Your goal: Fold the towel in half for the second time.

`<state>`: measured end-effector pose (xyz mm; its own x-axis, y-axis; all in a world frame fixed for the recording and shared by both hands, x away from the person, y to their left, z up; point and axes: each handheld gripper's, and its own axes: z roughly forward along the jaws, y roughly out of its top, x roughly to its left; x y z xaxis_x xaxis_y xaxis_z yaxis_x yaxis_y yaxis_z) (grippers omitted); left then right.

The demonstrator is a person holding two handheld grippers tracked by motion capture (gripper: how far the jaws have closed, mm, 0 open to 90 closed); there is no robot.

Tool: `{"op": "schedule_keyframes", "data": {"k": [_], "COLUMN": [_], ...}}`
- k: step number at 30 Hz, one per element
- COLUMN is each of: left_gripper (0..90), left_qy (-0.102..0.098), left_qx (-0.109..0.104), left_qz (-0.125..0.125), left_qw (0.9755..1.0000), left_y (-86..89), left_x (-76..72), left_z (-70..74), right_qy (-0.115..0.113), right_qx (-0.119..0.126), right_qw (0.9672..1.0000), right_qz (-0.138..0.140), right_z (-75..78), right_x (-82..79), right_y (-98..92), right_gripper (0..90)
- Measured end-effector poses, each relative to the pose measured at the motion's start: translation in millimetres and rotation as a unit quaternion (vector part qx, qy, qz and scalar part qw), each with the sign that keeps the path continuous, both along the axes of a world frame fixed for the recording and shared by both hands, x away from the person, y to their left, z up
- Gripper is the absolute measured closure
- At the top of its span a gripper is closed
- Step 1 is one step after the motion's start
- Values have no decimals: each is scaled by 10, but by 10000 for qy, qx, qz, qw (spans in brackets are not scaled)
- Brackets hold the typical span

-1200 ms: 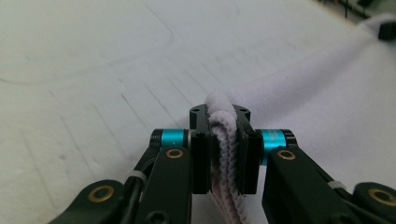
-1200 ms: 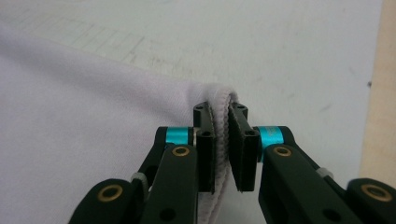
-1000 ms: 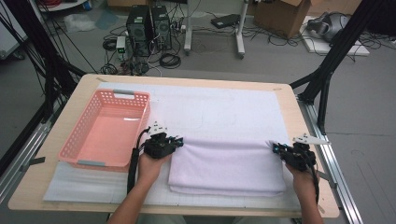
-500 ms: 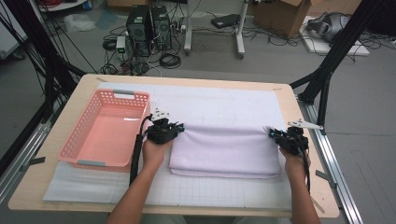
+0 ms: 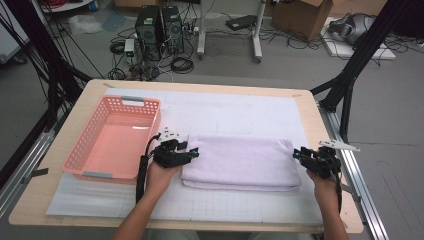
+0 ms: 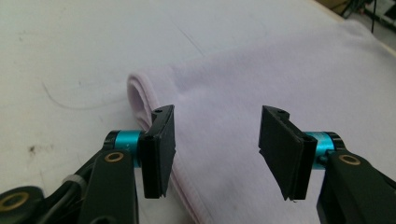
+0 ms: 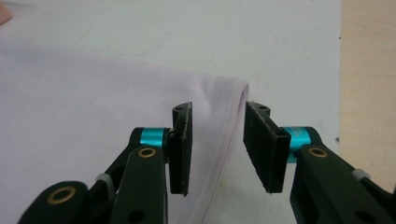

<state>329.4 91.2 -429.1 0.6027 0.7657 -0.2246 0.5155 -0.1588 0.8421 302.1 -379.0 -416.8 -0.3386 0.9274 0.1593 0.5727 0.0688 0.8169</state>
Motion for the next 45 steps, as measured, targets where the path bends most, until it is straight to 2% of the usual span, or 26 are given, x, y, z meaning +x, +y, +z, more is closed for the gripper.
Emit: {"op": "schedule_keyframes", "data": {"k": [6, 9, 14, 17, 18, 23, 26, 27, 30, 33, 36, 41, 42, 43, 44, 45], "left_gripper": [461, 460, 482, 554, 576, 693, 853, 866, 870, 871, 871, 858, 806, 716, 636, 593], "left_qy": [-8, 67, 249, 365, 422, 565, 498, 476, 372, 329, 315, 319, 267, 194, 95, -43], "left_qx": [-49, -173, -260, -351, -331, -229, -108, -109, -198, -352, -398, -333, -284, -259, -278, -275], "left_qz": [-38, 34, 67, 58, 45, 1, 1, -17, -32, -61, -99, -103, -76, -18, 23, 31], "left_qw": [10000, 9998, 9993, 9987, 9985, 9981, 9987, 9988, 9991, 9988, 9987, 9989, 9992, 9995, 9996, 9996], "left_y": [64, 115, 192, 220, 218, 166, 144, 142, 174, 217, 240, 278, 272, 269, 270, 275], "left_x": [-172, -262, -438, -544, -571, -619, -650, -662, -704, -750, -810, -850, -844, -842, -844, -847], "left_z": [-56, -120, -167, -176, -181, -215, -218, -206, -156, -119, -110, -162, -171, -173, -167, -157], "right_qy": [33, 75, 204, 338, 411, 496, 662, 623, 483, 403, 430, 474, 493, 455, 453, 419], "right_qx": [-19, -46, -46, -22, 65, 34, 140, 127, 62, 177, 222, 211, 189, 154, 222, 263], "right_qw": [9999, 9998, 9994, 9991, 9987, 9981, 9965, 9966, 9974, 9975, 9972, 9970, 9973, 9978, 9979, 9982], "right_qz": [139, 194, 275, 273, 296, 369, 486, 521, 526, 551, 561, 573, 516, 454, 396, 335], "right_z": [-39, -26, -62, -117, -140, -190, -242, -245, -196, -133, -115, -133, -138, -146, -148, -139], "right_x": [-306, -414, -583, -671, -699, -714, -692, -702, -739, -790, -845, -902, -900, -892, -890, -899], "right_y": [-9, -4, -19, -38, -46, -35, -27, -27, -41, -69, -75, -96, -89, -96, -108, -118], "right_gripper": [612, 604, 597, 632, 634, 686, 830, 843, 858, 858, 857, 838, 799, 721, 687, 665]}}
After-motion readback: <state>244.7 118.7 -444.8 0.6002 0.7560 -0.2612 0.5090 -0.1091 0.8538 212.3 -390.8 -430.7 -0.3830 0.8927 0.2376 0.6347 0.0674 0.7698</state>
